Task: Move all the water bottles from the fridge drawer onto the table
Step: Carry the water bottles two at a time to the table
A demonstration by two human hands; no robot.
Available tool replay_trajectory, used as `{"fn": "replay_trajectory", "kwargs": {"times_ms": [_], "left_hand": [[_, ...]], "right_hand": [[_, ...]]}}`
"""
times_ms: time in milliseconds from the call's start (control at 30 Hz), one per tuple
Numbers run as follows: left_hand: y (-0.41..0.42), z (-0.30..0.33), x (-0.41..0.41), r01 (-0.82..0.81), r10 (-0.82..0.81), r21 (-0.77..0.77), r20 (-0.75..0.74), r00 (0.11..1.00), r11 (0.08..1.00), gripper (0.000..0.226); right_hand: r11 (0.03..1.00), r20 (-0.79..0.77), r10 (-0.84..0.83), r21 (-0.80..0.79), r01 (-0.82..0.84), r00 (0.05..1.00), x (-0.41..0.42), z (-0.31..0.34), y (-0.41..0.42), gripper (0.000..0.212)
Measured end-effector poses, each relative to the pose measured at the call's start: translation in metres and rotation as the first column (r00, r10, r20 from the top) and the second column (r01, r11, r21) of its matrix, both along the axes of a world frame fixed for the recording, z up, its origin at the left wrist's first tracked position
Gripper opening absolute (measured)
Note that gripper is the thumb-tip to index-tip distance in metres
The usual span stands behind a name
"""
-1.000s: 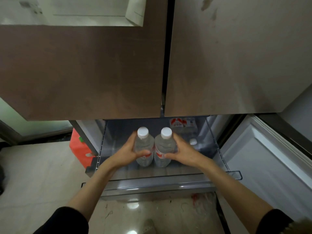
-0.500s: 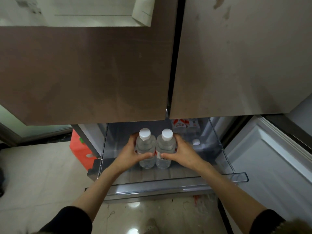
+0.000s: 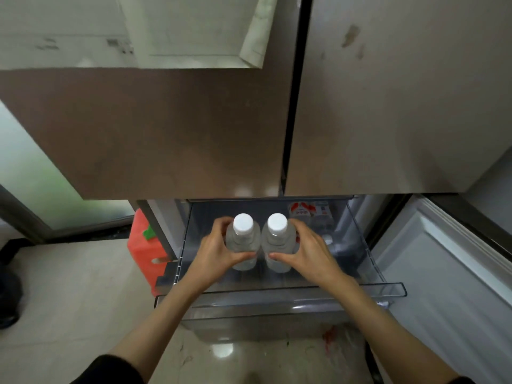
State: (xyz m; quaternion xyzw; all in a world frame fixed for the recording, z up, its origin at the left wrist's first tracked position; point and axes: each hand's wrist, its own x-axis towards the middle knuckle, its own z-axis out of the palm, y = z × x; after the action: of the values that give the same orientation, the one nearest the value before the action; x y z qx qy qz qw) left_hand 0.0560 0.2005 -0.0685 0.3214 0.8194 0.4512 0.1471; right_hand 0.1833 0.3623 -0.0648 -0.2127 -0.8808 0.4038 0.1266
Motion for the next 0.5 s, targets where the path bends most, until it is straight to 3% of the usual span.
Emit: {"fn": "replay_trajectory", "kwargs": {"times_ms": [267, 400, 500], "left_hand": [[-0.034, 0.071, 0.067, -0.087, 0.119, 0.259, -0.112, 0.987, 0.962, 0.073], [-0.055, 0.099, 0.11, -0.217, 0.248, 0.447, -0.012, 0.969, 0.868, 0.063], [-0.079, 0.112, 0.134, -0.3, 0.328, 0.504, 0.034, 0.944, 0.81, 0.055]], "right_hand": [[0.993, -0.276, 0.012, -0.111, -0.044, 0.961, 0.041, 0.063, -0.027, 0.062], [0.975, -0.401, 0.029, -0.192, -0.115, 0.915, 0.056, 0.095, -0.06, 0.059], [0.952, -0.429, 0.095, -0.223, -0.207, 0.898, 0.066, 0.111, -0.084, 0.057]]}}
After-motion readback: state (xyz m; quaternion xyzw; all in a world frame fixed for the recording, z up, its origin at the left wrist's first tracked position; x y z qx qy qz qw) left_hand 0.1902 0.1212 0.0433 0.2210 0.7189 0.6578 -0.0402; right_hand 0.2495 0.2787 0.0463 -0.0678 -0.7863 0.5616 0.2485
